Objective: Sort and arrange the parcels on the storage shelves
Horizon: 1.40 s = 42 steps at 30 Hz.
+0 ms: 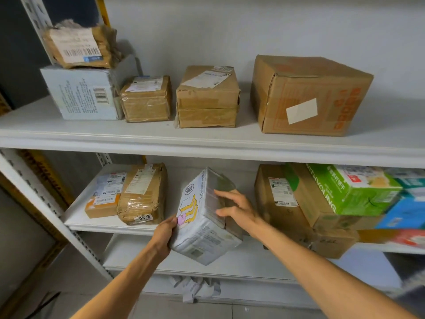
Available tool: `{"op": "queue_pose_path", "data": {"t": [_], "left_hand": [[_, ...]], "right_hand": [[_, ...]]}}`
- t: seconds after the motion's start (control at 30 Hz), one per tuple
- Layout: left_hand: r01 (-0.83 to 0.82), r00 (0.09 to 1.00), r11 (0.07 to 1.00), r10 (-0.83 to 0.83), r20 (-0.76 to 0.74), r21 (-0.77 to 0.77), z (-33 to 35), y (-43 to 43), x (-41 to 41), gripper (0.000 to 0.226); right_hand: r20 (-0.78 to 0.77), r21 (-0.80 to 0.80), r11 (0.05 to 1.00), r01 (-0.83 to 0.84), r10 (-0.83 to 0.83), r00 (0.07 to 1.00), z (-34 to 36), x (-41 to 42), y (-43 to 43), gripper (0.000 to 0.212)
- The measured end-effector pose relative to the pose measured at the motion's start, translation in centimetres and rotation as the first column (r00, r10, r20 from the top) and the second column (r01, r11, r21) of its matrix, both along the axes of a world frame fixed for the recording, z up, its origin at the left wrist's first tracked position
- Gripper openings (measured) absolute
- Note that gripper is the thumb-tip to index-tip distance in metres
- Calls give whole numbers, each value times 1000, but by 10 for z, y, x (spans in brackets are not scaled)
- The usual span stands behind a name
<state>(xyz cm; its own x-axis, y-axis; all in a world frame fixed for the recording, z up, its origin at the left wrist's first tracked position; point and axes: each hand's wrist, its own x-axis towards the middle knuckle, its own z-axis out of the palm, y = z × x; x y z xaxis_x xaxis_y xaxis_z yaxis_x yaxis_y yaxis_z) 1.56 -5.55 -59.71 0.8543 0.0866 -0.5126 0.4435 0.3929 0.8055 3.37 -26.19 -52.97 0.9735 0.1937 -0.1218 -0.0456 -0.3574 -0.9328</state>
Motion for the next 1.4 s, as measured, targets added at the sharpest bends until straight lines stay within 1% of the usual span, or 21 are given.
{"op": "queue_pose_path", "data": {"t": [0.1,0.17,0.23,0.3,0.43,0.5,0.57,0.63,0.7,0.73,0.77,0.83,0.87,0.93,1.03,1.07,1.13,1.2,1.27,1.3,1.4], "left_hand": [[-16,1000,976,11,-22,-217,10,4,-1,29],[91,995,958,-75,68,-271,20,7,-1,42],[236,959,955,-198,204,-180,31,8,-3,58],[313,915,950,-293,277,-27,42,8,-1,64],[359,889,918,-391,237,169,61,5,9,74],[361,884,908,-406,231,211,66,6,13,76],[329,896,922,-373,241,204,70,7,15,68],[288,919,935,-331,214,209,70,11,16,67],[322,911,912,-371,179,253,67,13,16,78],[326,912,908,-376,167,263,62,13,16,83],[298,923,920,-346,170,255,57,14,17,82],[201,952,947,-249,177,250,49,13,14,61],[182,957,950,-231,178,253,46,11,12,52],[197,955,930,-254,155,310,41,9,7,46],[233,946,886,-302,116,401,25,13,12,30],[218,954,887,-282,104,407,19,14,18,26],[159,969,879,-227,101,449,7,13,29,25],[101,976,828,-190,106,552,-3,12,43,31],[84,977,786,-186,105,613,-7,13,59,38],[84,977,764,-191,100,640,-10,14,66,40],[88,968,691,-231,103,717,-15,16,89,42]], "right_hand": [[-16,76,997,25,-24,1000,-1,-1,-3,68],[-88,208,973,104,-88,992,1,1,-5,60],[-183,351,922,165,-105,977,6,3,-8,39],[-235,349,921,176,-96,967,13,6,-13,25],[-288,245,957,154,-79,954,14,11,-15,47],[-306,218,965,143,-72,949,15,11,-15,43],[-310,240,964,114,-35,950,13,11,-16,44],[-315,310,941,135,-32,949,10,12,-19,60],[-319,342,926,160,-46,947,8,14,-15,55],[-314,318,933,170,-66,947,7,14,-11,53],[-295,255,947,194,-115,949,5,15,-8,49],[-243,135,964,228,-191,951,-4,19,-4,41],[-253,120,967,225,-189,949,-10,21,-4,40],[-295,128,969,210,-165,941,-24,23,-5,40],[-300,101,972,214,-175,938,-46,32,-1,39],[-299,94,972,214,-177,938,-52,36,3,40],[-286,71,976,205,-177,942,-65,45,14,42],[-248,39,980,193,-178,952,-76,57,28,42],[-208,26,975,220,-210,955,-83,72,39,45],[-193,34,972,232,-222,956,-86,81,43,50],[-201,122,948,293,-266,943,-90,105,48,76]]}}
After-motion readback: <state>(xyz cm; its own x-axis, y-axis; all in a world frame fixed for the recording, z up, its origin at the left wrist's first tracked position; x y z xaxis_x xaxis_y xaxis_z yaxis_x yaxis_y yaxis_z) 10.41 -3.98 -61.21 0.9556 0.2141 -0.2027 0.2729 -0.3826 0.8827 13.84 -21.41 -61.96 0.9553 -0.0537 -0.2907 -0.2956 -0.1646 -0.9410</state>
